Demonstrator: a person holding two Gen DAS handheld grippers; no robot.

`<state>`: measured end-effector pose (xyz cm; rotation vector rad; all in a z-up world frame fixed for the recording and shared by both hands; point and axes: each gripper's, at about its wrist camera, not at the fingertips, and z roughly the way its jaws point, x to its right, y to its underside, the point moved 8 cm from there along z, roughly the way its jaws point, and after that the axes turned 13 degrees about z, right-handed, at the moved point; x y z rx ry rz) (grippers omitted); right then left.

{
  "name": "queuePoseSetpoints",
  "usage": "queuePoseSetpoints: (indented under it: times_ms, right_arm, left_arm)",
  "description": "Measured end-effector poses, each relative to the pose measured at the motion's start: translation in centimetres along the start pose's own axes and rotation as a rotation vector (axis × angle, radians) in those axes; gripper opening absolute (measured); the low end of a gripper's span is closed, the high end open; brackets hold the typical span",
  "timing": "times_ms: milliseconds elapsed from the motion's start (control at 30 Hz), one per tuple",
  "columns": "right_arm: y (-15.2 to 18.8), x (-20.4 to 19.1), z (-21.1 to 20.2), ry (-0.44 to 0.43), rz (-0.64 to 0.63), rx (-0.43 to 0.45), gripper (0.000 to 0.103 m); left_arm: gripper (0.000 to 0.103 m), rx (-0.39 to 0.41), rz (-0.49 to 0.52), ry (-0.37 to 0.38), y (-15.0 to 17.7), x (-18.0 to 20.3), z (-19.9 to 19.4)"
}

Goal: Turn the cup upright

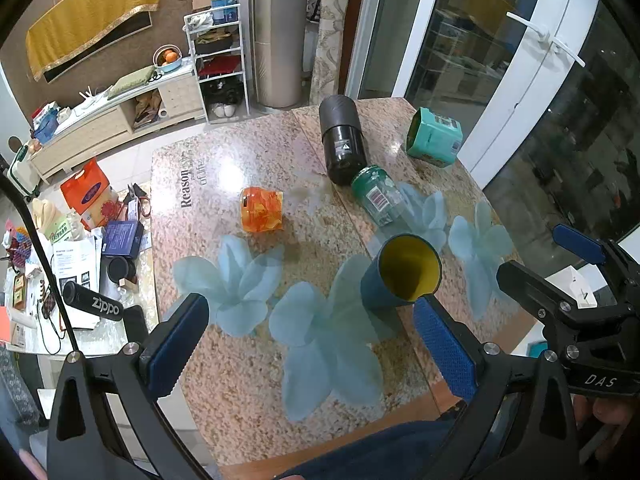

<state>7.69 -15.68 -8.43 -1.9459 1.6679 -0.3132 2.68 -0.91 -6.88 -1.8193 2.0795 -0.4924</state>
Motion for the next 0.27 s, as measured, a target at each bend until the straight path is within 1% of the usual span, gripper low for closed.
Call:
queuePoseSetpoints:
  times_ms: [267]
  right_arm:
    - [0.27,0.01,0.01,0.000,0.008,-0.004,0.103]
  left_arm:
    - [0.103,0.002,0.004,0.001,0.10,0.01,-0.25]
